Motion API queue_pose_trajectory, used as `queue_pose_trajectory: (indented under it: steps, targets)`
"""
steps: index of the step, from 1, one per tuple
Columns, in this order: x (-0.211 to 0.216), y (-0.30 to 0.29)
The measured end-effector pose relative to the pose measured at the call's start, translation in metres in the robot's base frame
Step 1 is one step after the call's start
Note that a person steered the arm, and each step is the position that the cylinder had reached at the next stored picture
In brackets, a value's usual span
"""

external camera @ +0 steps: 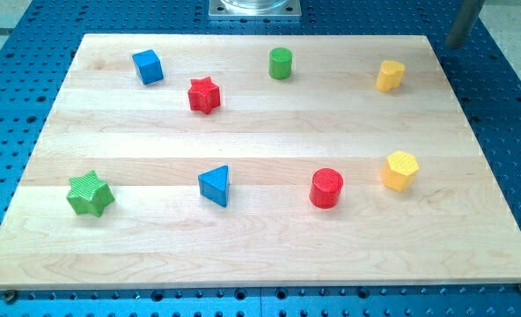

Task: Slide the green circle towards the yellow heart

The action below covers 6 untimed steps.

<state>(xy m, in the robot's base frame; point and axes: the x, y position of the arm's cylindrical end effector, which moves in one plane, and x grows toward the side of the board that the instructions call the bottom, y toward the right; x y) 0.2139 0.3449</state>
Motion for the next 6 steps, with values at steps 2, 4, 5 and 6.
queue_pose_trajectory:
  steps: [2,4,5,6]
  targets:
    - [0.089,-0.043]
    - [0.084,-0.067]
    - [0.101,-0.107]
    - [0.087,-0.131]
